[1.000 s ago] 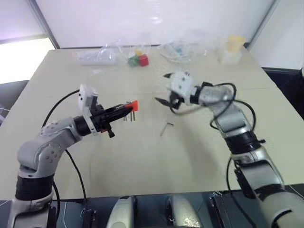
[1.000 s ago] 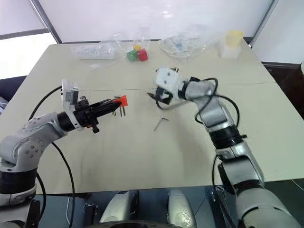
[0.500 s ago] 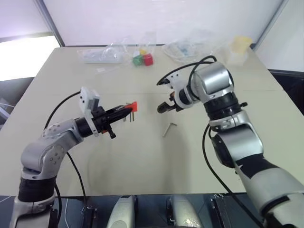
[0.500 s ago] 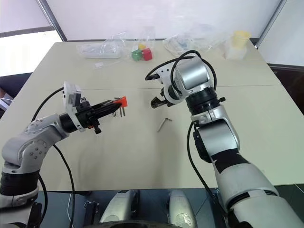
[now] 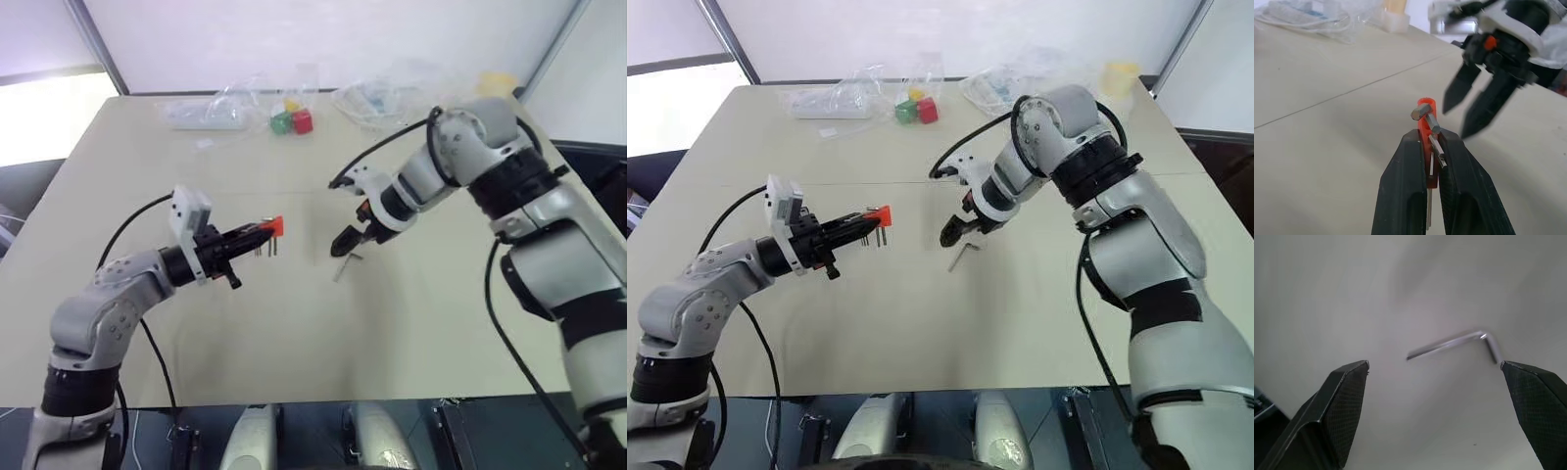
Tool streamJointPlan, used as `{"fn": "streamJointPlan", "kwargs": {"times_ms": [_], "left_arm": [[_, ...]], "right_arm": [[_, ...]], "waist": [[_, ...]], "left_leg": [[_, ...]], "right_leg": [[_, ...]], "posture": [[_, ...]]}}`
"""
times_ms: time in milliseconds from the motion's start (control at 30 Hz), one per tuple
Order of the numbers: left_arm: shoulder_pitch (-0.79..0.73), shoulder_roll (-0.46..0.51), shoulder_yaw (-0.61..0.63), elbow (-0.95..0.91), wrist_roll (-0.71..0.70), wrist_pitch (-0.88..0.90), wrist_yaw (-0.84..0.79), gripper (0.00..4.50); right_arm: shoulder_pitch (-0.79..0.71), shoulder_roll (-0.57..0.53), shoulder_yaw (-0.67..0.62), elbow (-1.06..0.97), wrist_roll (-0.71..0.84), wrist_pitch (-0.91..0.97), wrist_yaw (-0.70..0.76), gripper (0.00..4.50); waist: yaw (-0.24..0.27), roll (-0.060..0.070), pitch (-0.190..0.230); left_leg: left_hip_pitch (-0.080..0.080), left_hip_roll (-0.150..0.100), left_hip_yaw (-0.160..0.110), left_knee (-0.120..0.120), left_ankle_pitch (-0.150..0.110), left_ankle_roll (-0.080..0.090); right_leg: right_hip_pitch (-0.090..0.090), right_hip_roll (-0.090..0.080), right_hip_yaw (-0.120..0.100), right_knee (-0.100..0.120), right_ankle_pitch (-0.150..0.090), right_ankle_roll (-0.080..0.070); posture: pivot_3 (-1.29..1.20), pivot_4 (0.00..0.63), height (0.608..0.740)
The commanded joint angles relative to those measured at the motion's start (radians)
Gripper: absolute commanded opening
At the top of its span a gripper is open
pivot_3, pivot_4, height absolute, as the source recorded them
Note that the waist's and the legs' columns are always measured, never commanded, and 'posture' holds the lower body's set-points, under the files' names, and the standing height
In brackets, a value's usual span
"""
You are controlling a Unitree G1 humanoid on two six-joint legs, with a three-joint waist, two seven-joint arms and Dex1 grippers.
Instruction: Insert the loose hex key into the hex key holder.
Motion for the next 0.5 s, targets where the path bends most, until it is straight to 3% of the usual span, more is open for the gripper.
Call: {"fn": "streamJointPlan", "kwargs": {"times_ms": [33,233,500], "left_arm": [[-0.014,-0.005,-0.001,-0.014,0.009,-0.028,-0.005,0.0],[-0.005,-0.004,-0.005,-0.017,0.016,-0.03,-0.01,0.0],[0.009,-0.006,-0.003,-0.033,0.022,-0.028,-0.004,0.0]], "right_arm": [[-0.038,0.003,0.041,0.081,0.218,0.006,-0.164,4.48],[-0.031,0.134,-0.093,0.345,0.246,0.006,-0.435,4.48],[0.008,0.285,-0.475,0.542,-0.001,-0.01,-0.721,4.48]], "waist": [[0.0,0.0,0.0],[0.004,0.0,0.0],[0.009,0.0,0.0]], "left_leg": [[0.0,0.001,0.0,0.0,0.0,0.0],[-0.001,0.003,0.004,0.0,0.0,0.0],[-0.005,0.006,0.006,0.001,0.0,0.0]], "right_leg": [[0.0,0.001,0.0,0.0,0.0,0.0],[-0.001,0.003,0.001,0.001,0.0,-0.001],[-0.005,0.004,0.001,0.0,0.0,-0.001]], "posture": [[0.0,0.15,0.74],[0.0,0.15,0.74],[0.0,0.15,0.74]]}}
